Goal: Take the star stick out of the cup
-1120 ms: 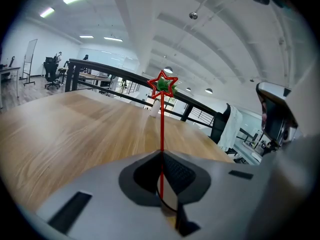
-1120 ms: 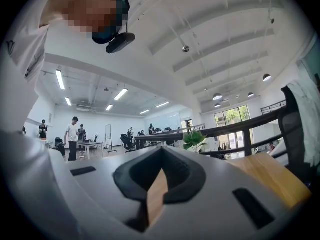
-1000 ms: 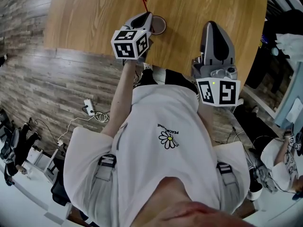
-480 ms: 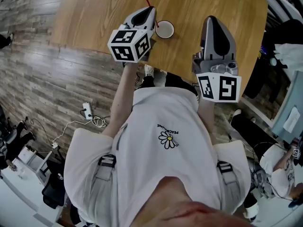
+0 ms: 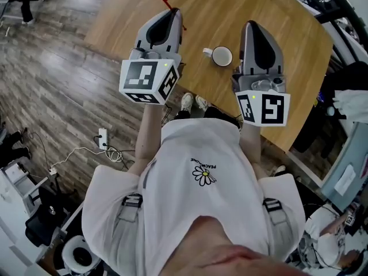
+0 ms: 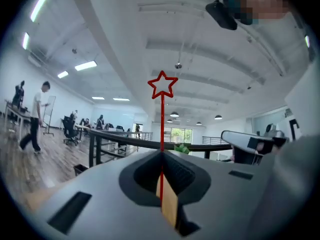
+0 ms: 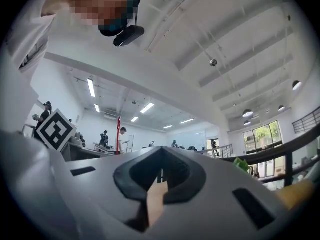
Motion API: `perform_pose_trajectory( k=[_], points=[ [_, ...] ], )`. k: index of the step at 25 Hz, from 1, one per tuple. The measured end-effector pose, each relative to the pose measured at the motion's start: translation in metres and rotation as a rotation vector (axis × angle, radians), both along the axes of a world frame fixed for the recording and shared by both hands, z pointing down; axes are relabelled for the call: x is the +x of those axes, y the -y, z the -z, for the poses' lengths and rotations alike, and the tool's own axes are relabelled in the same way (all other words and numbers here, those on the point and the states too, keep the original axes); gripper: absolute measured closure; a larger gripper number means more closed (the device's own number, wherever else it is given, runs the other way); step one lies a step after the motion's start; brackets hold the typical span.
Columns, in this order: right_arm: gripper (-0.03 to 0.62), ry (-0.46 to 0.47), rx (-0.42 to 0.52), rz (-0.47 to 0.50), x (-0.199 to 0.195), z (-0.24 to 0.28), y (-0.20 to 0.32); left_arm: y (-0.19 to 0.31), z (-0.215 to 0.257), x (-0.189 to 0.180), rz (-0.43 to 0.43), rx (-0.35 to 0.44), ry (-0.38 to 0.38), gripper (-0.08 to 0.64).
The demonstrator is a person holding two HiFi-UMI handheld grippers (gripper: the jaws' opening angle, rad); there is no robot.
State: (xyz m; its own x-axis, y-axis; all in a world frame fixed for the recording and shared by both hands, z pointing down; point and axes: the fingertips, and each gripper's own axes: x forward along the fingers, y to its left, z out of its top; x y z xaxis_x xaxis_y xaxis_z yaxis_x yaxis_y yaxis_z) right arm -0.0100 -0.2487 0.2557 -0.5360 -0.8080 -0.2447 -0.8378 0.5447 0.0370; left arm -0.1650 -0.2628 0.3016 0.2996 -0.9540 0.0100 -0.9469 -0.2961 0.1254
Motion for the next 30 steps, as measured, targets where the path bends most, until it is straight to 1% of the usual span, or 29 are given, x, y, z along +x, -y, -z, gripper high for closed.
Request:
perform_pose_trajectory(
  k=[2, 4, 9, 13, 15, 18, 21, 25, 30],
  points=[
    [0.586, -0.001, 0.011, 0.055, -0.022, 0.002, -0.002, -0.013, 0.016, -0.021, 0.079, 0.044, 0.071, 0.543],
    [0.586, -0.001, 0.019, 0.110, -0.045, 0.002, -0.003, -0.025, 0.027, -0.044, 0.159, 0.076, 0.125, 0.543],
    [0.586, 0.007, 0.041, 0.237, -0.097, 0.002, -0.016, -0.068, 0.043, -0.094, 0.338, 0.118, 0.211, 0.543],
    [0.586, -0.014, 0.037, 0.295, -0.125, -0.003, -0.029, -0.095, 0.061, -0.116, 0.437, 0.177, 0.258, 0.543],
    [0.586, -0.015, 0.045, 0.315, -0.136, -0.001, -0.036, -0.105, 0.064, -0.124, 0.463, 0.187, 0.273, 0.543],
    [0.586, -0.014, 0.058, 0.332, -0.147, 0.003, -0.044, -0.115, 0.066, -0.131, 0.476, 0.196, 0.267, 0.543],
    [0.586, -0.037, 0.067, 0.339, -0.154, 0.003, -0.052, -0.123, 0.067, -0.136, 0.484, 0.196, 0.258, 0.543],
    [0.588, -0.047, 0.073, 0.343, -0.158, 0.004, -0.055, -0.127, 0.071, -0.138, 0.488, 0.212, 0.247, 0.543],
    [0.588, -0.050, 0.074, 0.340, -0.156, 0.004, -0.057, -0.131, 0.074, -0.137, 0.497, 0.227, 0.253, 0.543]
  ],
)
